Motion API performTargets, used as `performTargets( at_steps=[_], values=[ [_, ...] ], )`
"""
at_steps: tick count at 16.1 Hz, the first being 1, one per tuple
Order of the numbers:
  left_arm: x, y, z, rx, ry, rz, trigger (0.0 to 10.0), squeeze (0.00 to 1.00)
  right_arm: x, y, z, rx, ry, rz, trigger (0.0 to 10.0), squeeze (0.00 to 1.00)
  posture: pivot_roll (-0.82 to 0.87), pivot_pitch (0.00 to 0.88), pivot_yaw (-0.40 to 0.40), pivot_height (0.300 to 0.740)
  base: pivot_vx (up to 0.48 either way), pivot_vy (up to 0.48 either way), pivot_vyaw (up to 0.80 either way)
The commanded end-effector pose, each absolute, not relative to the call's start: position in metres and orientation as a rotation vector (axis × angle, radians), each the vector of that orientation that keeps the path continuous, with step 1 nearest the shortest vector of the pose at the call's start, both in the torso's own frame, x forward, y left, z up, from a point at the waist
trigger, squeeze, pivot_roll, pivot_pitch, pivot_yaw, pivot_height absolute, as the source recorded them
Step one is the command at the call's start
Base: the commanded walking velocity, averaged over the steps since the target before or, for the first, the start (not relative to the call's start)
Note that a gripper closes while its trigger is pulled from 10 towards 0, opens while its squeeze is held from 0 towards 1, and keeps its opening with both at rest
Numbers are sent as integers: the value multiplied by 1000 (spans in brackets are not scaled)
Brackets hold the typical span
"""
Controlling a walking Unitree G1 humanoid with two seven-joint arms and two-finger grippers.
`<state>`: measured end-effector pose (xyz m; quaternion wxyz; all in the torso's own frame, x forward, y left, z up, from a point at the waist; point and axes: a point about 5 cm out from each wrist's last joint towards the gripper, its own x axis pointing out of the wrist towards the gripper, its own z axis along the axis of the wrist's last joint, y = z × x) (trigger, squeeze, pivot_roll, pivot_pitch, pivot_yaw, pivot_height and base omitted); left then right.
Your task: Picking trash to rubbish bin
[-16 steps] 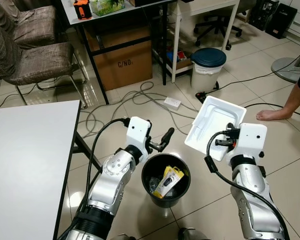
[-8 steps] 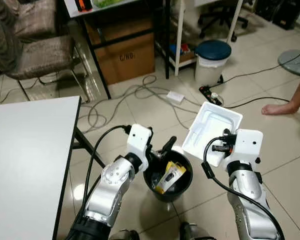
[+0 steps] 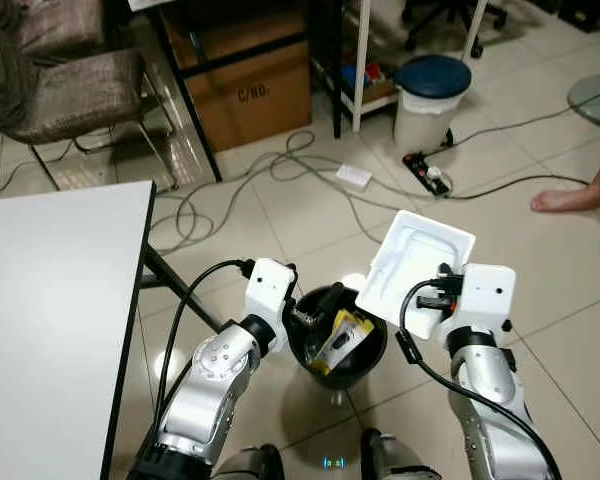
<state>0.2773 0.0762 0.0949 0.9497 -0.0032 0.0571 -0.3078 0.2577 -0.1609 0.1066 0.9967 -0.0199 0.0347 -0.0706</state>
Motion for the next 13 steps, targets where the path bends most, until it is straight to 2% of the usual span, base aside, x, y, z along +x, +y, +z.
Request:
performTargets(
  at_steps=[1, 13],
  values=[
    [273, 79, 92, 11, 135, -634, 10000, 0, 254, -158, 107, -33, 77, -139, 10000, 0, -74, 253, 119, 740, 0, 0, 0],
    [270, 82, 92, 22, 155, -638, 10000, 0, 253, -153, 105, -18, 83, -125, 10000, 0, -65, 255, 126, 740, 0, 0, 0]
  ],
)
